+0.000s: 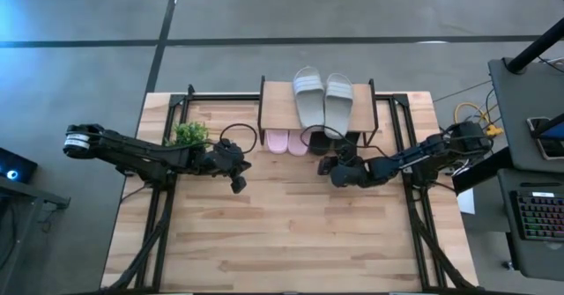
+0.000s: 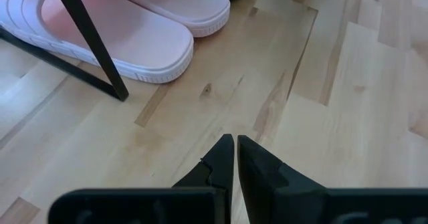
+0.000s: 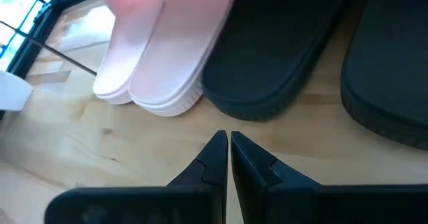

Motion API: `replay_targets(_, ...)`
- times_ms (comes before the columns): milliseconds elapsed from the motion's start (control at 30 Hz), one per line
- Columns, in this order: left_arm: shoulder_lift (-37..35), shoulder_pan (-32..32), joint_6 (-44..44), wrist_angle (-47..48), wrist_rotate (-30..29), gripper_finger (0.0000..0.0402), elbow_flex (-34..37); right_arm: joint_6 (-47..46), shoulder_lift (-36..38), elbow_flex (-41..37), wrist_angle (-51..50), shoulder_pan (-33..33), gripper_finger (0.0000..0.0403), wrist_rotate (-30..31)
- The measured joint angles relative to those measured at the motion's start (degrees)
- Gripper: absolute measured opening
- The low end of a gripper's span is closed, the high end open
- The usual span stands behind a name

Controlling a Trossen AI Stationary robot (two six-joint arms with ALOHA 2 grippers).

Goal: Pick and place slides into the shelf
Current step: Adjust the left black slipper

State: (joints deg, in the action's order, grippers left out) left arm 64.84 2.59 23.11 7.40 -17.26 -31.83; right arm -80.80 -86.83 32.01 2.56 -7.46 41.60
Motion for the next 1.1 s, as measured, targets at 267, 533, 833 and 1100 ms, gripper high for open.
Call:
replay_targets(267,0.02,0.02,-0.04,-0.11,-0.21,0.0006,0.04,1.83,-5.33,0.02,6.09,0.79,0.0013,-3.42)
replay_targets(533,0.02,0.02,0.04,-0.03,-0.17,0.0006,0.07,3.95,-10.6,1.4,12.82,1.58,0.0013,-1.03)
replay_targets(833,0.02,0.0,0.0,-0.02,-0.17,0.0006,0.09,10.43,-11.22,2.29,12.74,4.92,0.0013,-1.0)
replay_targets(1100,0.02,0.0,0.0,0.0,-0.15,0.0006,0.11,11.15,-11.1,2.27,9.82,6.01,0.0013,-1.07)
